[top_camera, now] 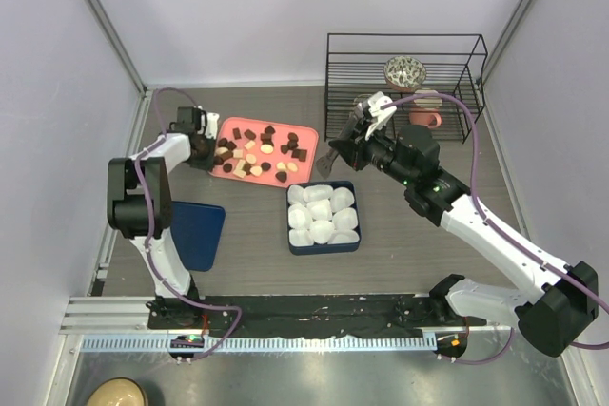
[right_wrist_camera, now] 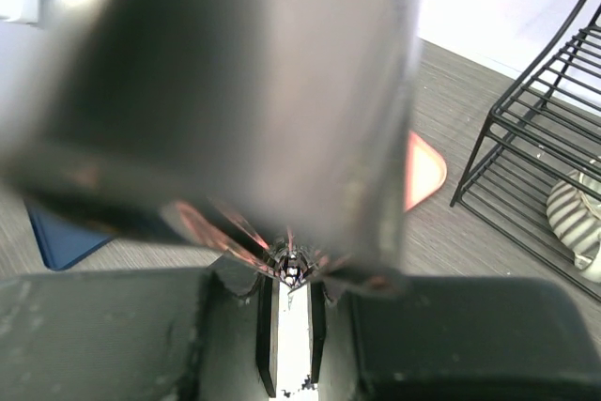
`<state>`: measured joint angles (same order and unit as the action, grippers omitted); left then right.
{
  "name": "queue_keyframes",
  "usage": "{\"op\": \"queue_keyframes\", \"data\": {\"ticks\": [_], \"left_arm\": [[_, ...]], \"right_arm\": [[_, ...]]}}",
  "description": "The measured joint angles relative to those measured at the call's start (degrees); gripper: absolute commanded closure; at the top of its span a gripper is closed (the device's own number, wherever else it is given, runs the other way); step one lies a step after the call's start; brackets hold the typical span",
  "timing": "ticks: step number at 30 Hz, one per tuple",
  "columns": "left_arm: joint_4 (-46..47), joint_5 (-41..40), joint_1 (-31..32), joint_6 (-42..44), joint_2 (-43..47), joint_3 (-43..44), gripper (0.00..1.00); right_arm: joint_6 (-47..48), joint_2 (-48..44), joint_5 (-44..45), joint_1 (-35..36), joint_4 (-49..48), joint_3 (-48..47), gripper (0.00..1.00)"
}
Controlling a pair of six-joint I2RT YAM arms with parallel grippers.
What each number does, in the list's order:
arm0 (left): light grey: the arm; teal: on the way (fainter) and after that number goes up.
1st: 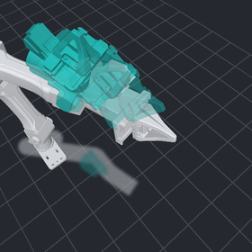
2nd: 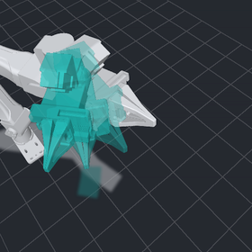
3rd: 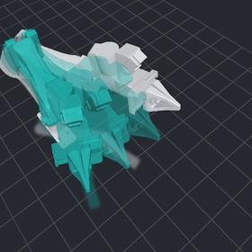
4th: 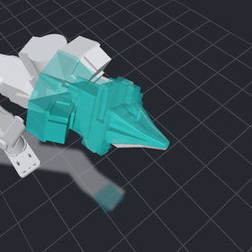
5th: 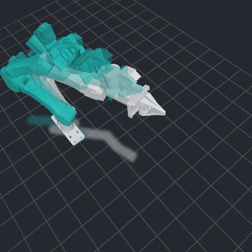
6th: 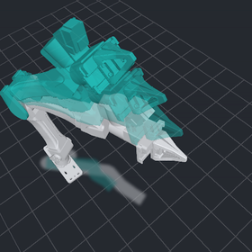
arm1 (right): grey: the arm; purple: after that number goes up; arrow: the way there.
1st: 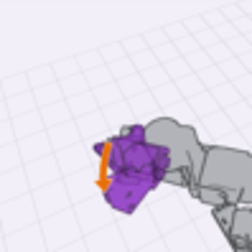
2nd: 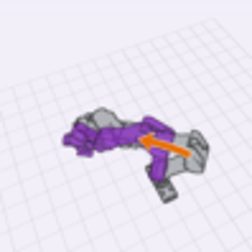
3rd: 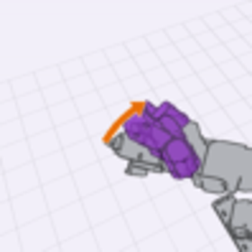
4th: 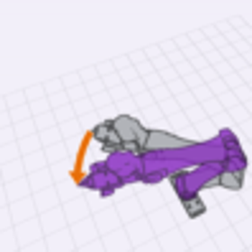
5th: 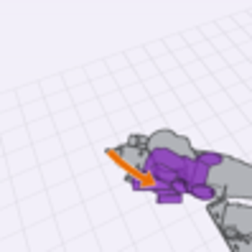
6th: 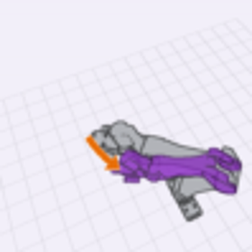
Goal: Pack the chocolate
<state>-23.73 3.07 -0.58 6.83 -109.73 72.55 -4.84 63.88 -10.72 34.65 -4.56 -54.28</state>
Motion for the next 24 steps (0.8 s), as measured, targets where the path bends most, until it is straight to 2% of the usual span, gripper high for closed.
{"op": "queue_keyframes", "data": {"ticks": [12, 15, 16, 18, 21, 23, 24], "left_arm": [[-3.52, 1.90, 2.84, -0.26, 7.76, -8.96, 0.97], [-5.46, 2.71, 3.48, -0.42, 8.46, -9.49, 0.87], [-6.05, 3.04, 3.67, -0.44, 8.63, -9.60, 0.74], [-7.45, 3.74, 4.00, -0.61, 8.83, -9.64, 0.56], [-10.29, 4.81, 4.57, -0.44, 8.92, -9.73, 0.52], [-11.69, 4.96, 4.85, -0.59, 9.11, -9.66, 0.52], [-12.66, 4.98, 4.90, -0.68, 9.11, -9.38, 0.56]], "right_arm": [[0.35, 0.02, 1.51, 0.00, -0.02, 2.62, 0.99], [0.59, 0.02, 1.88, 0.00, -0.15, 3.04, 0.99], [0.68, 0.02, 1.95, 0.00, -0.15, 3.21, 0.99], [0.72, 0.33, 2.16, 0.00, -0.20, 3.39, 0.99], [0.96, 1.95, 2.47, 0.00, -1.22, 3.39, 0.99], [1.16, 3.67, 2.69, 0.00, -2.27, 3.39, 0.99], [1.42, 4.52, 2.84, 0.15, -2.58, 3.32, 0.99]]}}
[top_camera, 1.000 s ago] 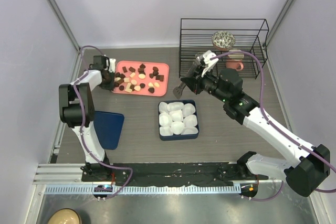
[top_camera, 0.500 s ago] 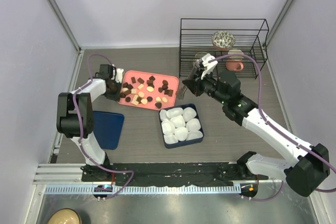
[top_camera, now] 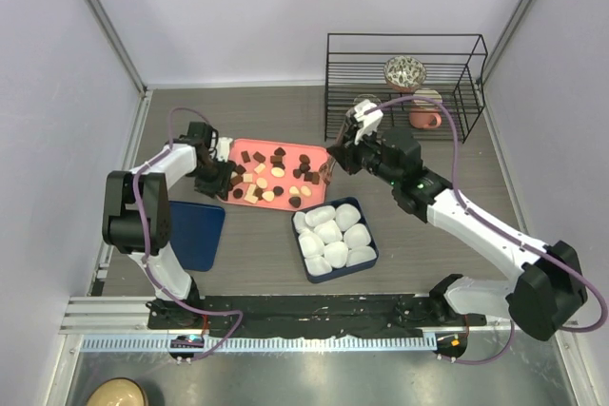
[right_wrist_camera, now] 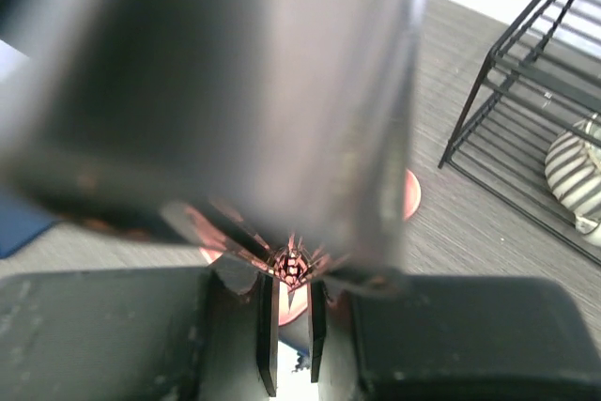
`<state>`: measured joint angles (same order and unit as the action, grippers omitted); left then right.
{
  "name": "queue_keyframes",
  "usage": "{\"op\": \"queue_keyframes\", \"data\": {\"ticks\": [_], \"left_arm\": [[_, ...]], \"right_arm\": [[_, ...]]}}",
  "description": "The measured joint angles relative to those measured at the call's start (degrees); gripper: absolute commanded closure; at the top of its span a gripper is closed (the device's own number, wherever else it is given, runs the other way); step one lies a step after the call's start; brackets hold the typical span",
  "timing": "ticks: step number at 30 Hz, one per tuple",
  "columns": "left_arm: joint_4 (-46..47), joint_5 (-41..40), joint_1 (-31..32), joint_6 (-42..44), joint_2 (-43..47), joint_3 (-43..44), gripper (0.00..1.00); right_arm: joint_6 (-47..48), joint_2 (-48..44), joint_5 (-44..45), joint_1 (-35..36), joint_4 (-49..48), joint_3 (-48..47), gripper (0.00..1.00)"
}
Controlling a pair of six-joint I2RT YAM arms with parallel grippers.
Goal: Pack the chocolate
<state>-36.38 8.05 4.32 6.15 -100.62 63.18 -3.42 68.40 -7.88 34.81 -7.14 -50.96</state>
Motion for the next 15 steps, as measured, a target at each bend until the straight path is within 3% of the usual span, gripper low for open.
{"op": "queue_keyframes", "data": {"ticks": [5, 6, 9, 10, 12, 14, 15], "left_arm": [[-5.86, 0.48, 0.07, -1.29, 0.83, 5.81, 0.68], [-7.06, 0.81, 0.07, -1.53, 1.44, 7.93, 0.71], [-9.64, 2.93, 0.04, -2.73, 4.83, 14.01, 0.78], [-10.27, 3.91, 0.04, -2.97, 6.25, 15.96, 0.81], [-11.91, 6.05, 0.07, -3.45, 8.52, 19.26, 0.88], [-13.64, 8.81, 0.07, -4.07, 10.58, 21.99, 1.00], [-14.23, 9.81, 0.07, -4.28, 11.21, 22.51, 1.00]], "right_arm": [[4.61, 4.92, 6.51, 4.68, -0.61, -1.73, 0.98], [6.36, 5.20, 8.74, 6.91, -1.01, -1.99, 0.93], [7.82, 5.25, 13.75, 11.80, -5.53, -2.01, 0.62], [7.23, 5.31, 14.36, 11.89, -7.32, -2.01, 0.58], [4.59, 5.81, 14.12, 9.94, -10.08, -2.21, 0.58], [2.36, 7.17, 13.79, 7.30, -12.83, -2.32, 0.73], [1.64, 7.91, 13.86, 6.36, -13.66, -2.32, 0.78]]}}
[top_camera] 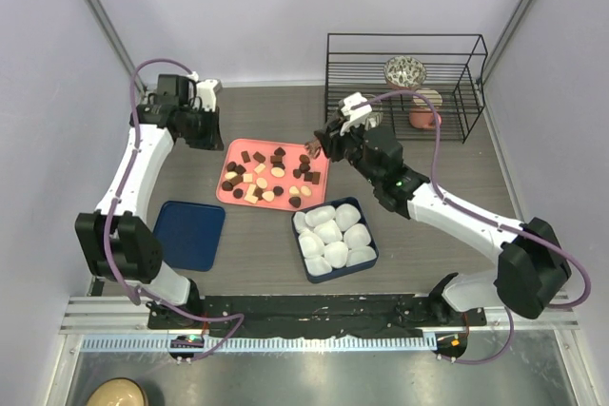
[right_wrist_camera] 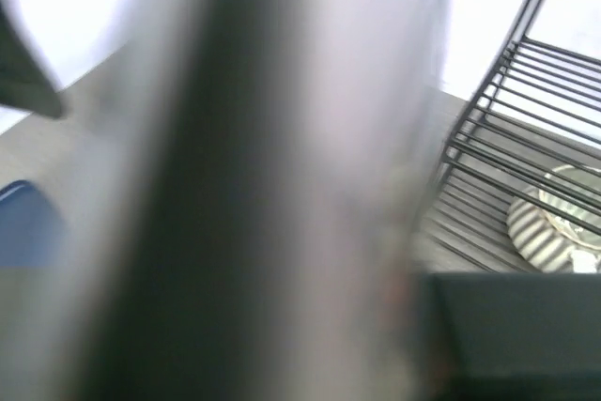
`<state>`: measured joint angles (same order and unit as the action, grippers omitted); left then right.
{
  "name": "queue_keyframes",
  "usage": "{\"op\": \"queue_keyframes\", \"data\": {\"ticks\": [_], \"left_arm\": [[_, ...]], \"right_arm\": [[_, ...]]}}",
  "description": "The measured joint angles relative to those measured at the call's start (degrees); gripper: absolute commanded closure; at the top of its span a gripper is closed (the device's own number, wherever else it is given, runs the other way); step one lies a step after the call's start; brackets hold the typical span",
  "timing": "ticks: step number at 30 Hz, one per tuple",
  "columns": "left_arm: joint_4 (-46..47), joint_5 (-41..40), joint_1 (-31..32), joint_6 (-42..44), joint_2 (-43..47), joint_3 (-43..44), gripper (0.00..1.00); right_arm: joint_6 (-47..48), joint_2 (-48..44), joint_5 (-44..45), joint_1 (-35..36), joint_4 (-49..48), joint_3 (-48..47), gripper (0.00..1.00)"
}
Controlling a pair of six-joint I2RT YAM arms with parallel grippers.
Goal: Pack the chocolate
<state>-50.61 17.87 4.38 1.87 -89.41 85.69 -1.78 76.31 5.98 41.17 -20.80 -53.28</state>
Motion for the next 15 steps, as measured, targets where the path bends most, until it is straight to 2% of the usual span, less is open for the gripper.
{"op": "queue_keyframes", "data": {"ticks": [1, 3, 9, 15], "left_arm": [[-0.87, 1.14, 0.00, -0.24, 0.55, 0.33, 1.00], [-2.58, 2.95, 0.00, -0.26, 1.03, 0.39, 1.00], [-5.84, 5.75, 0.00, 0.09, 2.14, 0.39, 1.00], [-5.25, 2.38, -0.04, -0.20, 10.62, -2.60, 1.00]], "right_arm": [[-0.83, 0.90, 0.15, -0.74, -0.70, 0.02, 0.88], [-1.42, 1.92, 0.76, -0.72, -1.40, 0.15, 0.98], [-0.52, 3.04, 1.40, 0.68, -5.07, 1.14, 0.99], [5.44, 7.06, 4.96, 3.17, -12.28, 2.16, 0.99]]}}
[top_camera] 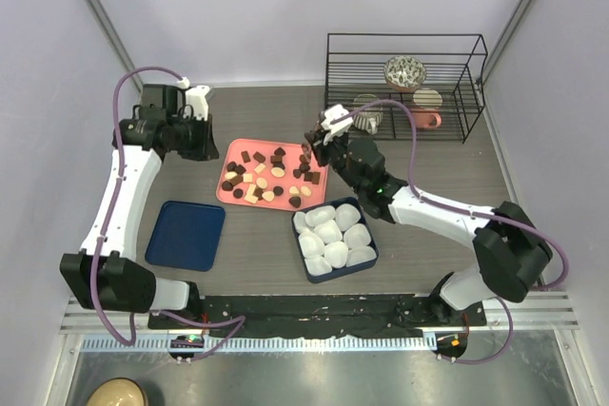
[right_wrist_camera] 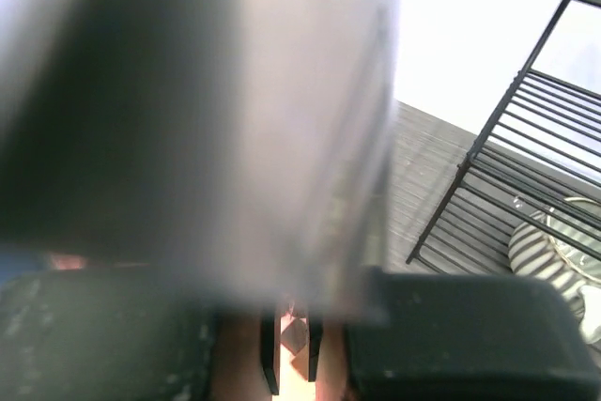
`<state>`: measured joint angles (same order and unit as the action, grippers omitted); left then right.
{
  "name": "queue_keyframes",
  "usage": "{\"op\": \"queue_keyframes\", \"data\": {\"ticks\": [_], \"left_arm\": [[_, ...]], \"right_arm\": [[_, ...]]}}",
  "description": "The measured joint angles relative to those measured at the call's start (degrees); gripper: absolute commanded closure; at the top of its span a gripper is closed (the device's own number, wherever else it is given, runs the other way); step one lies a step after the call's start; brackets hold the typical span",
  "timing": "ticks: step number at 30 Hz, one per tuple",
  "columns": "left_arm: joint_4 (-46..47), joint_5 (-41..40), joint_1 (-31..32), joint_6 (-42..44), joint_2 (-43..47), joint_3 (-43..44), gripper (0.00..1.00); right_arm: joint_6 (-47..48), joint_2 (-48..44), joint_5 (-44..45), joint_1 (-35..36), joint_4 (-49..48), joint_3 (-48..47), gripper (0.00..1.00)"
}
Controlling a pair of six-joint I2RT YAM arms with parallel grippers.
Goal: Pack the chocolate
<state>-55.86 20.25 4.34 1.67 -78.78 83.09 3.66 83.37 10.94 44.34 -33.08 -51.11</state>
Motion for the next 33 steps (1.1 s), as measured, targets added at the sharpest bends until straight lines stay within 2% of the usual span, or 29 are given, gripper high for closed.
{"op": "queue_keyframes", "data": {"ticks": [6, 7, 8, 9, 11, 13, 14, 18, 22, 28, 29, 33], "left_arm": [[1.18, -4.92, -0.02, 0.42, 1.86, -1.88, 0.99], [1.55, -5.55, -0.02, 0.52, 1.95, -2.47, 0.93], [2.32, -6.45, -0.02, 0.66, 2.19, -3.48, 0.54], [2.71, -7.30, -0.02, 0.96, 2.38, -4.39, 0.38], [3.41, -8.52, -0.02, 1.75, 2.67, -6.19, 0.22], [3.87, -9.01, -0.04, 2.10, 2.69, -7.50, 0.12], [4.09, -9.22, -0.02, 2.08, 2.69, -8.02, 0.02], [5.88, -9.75, -0.02, 2.01, 3.28, -9.75, 0.00], [7.50, -9.77, -0.02, 2.01, 4.33, -11.02, 0.00], [9.49, -10.25, -0.02, 2.01, 4.81, -13.29, 0.00], [9.75, -10.45, -0.02, 2.01, 4.81, -13.64, 0.00], [10.25, -11.28, -0.02, 2.03, 4.92, -14.36, 0.00]], "right_arm": [[4.66, 7.91, 5.35, 1.57, -8.92, 2.08, 0.99], [4.98, 9.42, 6.19, 1.57, -9.73, 2.14, 0.99], [5.07, 10.67, 7.13, 1.57, -10.38, 2.05, 0.99], [5.11, 12.09, 8.04, 1.57, -11.04, 1.92, 0.99], [5.25, 14.43, 9.62, 1.57, -12.15, 1.84, 0.99], [5.27, 15.89, 10.60, 1.53, -13.20, 1.79, 0.97], [5.27, 16.28, 10.93, 1.53, -13.42, 1.70, 0.97], [5.27, 16.98, 11.89, 1.53, -15.34, 0.63, 0.95], [5.49, 17.27, 12.52, 1.53, -17.51, -0.70, 0.90], [5.55, 19.54, 12.76, 1.53, -19.26, -2.71, 0.73], [5.55, 19.87, 12.79, 1.53, -19.37, -2.78, 0.66], [5.53, 20.92, 12.79, 1.53, -19.67, -2.80, 0.60]]}}
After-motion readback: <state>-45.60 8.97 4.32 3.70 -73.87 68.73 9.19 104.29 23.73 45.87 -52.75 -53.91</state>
